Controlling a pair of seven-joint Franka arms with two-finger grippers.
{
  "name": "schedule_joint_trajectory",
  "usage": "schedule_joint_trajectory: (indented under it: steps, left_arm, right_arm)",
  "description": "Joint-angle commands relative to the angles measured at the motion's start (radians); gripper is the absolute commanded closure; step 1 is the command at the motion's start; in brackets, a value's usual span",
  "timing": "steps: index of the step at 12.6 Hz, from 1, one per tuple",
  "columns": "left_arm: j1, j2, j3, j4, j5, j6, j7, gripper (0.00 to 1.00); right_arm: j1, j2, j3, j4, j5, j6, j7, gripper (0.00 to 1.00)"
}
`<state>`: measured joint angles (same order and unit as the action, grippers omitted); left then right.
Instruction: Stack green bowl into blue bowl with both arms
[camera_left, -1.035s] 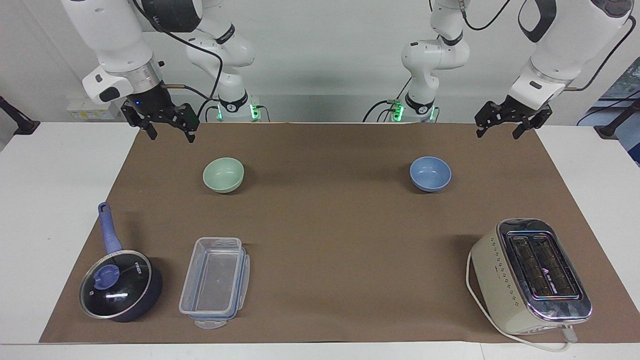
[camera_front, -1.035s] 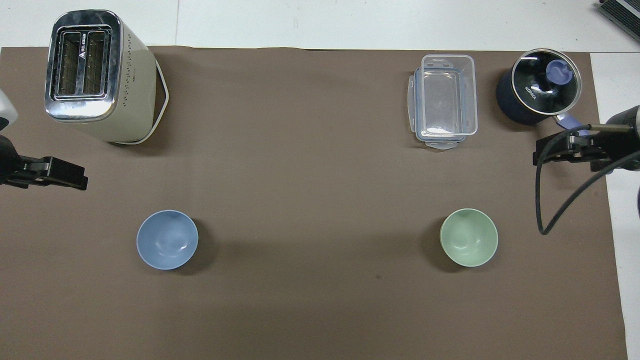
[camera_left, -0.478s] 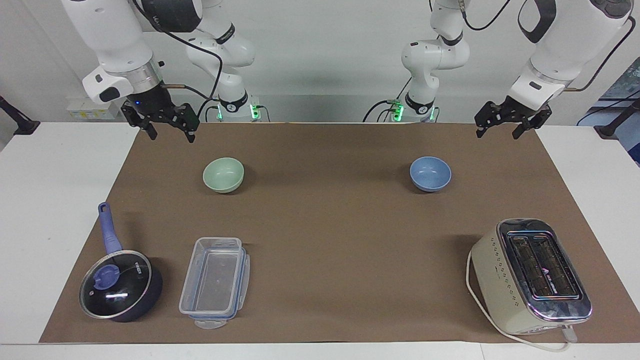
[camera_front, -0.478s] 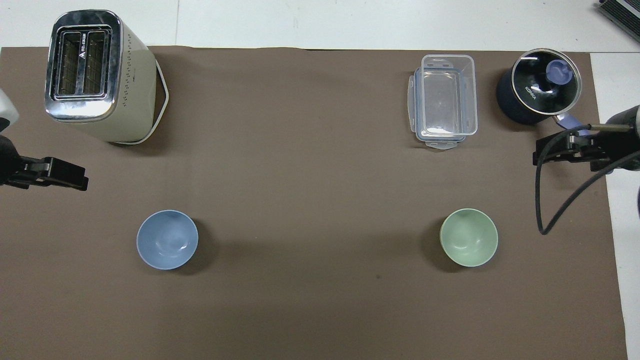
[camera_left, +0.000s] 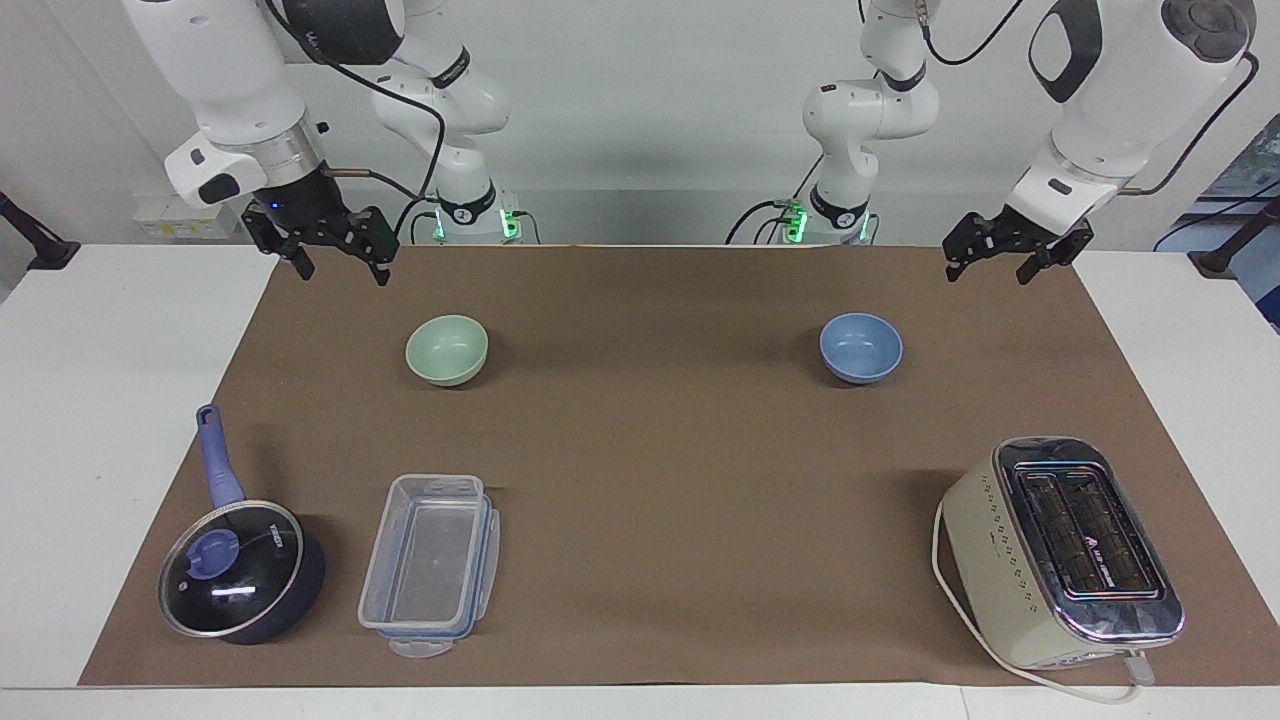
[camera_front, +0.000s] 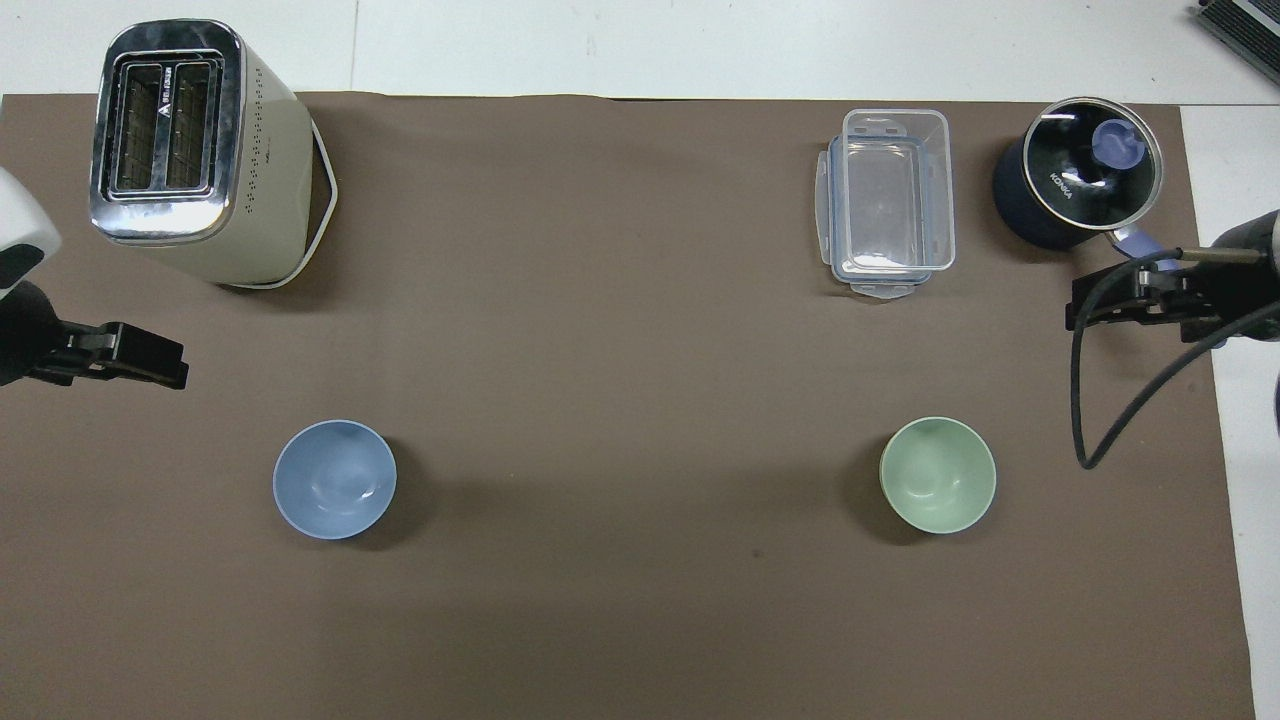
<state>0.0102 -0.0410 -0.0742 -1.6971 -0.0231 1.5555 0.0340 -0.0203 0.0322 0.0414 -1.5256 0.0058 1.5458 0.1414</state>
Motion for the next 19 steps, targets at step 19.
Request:
schedule_joint_trajectory:
  steps: [19]
  left_arm:
    - [0.004, -0.08, -0.007, -0.669, -0.072, 0.667, 0.138, 0.0]
  right_arm:
    - [-0.009, -0.023, 0.003, -0.03, 0.003, 0.022, -0.013, 0.0]
